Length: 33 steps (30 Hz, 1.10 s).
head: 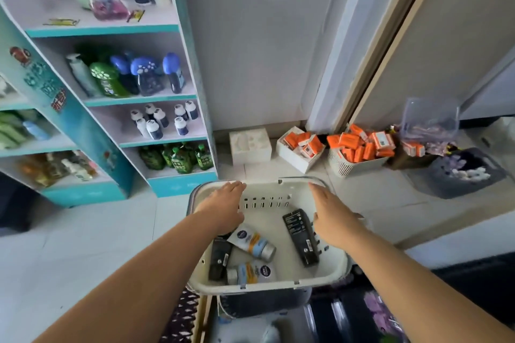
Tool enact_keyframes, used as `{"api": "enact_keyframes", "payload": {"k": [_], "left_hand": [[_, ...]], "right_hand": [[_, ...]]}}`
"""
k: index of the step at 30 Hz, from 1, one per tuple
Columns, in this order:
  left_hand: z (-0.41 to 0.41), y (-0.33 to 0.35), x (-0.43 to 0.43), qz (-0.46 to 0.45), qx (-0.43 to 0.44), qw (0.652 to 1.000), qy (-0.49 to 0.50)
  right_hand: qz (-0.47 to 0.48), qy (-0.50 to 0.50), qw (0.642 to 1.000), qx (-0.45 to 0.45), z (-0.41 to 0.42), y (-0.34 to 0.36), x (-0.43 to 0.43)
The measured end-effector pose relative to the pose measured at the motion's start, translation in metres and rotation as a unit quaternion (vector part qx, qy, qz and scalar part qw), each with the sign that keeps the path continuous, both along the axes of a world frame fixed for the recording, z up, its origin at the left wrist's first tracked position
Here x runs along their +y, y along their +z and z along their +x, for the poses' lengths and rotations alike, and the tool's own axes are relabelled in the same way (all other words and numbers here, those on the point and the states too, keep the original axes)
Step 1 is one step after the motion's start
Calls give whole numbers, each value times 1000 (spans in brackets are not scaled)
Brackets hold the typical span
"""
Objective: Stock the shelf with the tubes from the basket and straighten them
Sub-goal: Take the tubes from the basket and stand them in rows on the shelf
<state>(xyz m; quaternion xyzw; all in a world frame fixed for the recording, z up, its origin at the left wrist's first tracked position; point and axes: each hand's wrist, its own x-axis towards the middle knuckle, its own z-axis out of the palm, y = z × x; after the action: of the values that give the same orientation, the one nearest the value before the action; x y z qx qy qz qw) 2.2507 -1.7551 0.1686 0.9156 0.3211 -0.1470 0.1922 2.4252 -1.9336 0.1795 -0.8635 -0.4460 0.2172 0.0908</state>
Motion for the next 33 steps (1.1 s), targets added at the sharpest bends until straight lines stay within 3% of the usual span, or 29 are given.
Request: {"api": "enact_keyframes", "payload": {"k": [7, 14, 19, 23, 33], "left_hand": [[4, -70, 7, -60, 58, 996, 27], [-10, -137, -1, -90, 121, 988, 38], [-17, -172, -4, -125, 164, 970, 127], [-22, -192, -4, -139, 202, 952, 185], [-13, -207, -9, -123, 200, 943, 234]], "right_hand": [[-99, -48, 993, 51, 5, -70, 0], [-136, -154, 969, 135, 2, -146, -13], [-150, -205, 951, 177, 2, -195, -13], [-189, -221, 941, 174, -10, -191, 0], [-222, -260, 923, 177, -13, -212, 16]]}}
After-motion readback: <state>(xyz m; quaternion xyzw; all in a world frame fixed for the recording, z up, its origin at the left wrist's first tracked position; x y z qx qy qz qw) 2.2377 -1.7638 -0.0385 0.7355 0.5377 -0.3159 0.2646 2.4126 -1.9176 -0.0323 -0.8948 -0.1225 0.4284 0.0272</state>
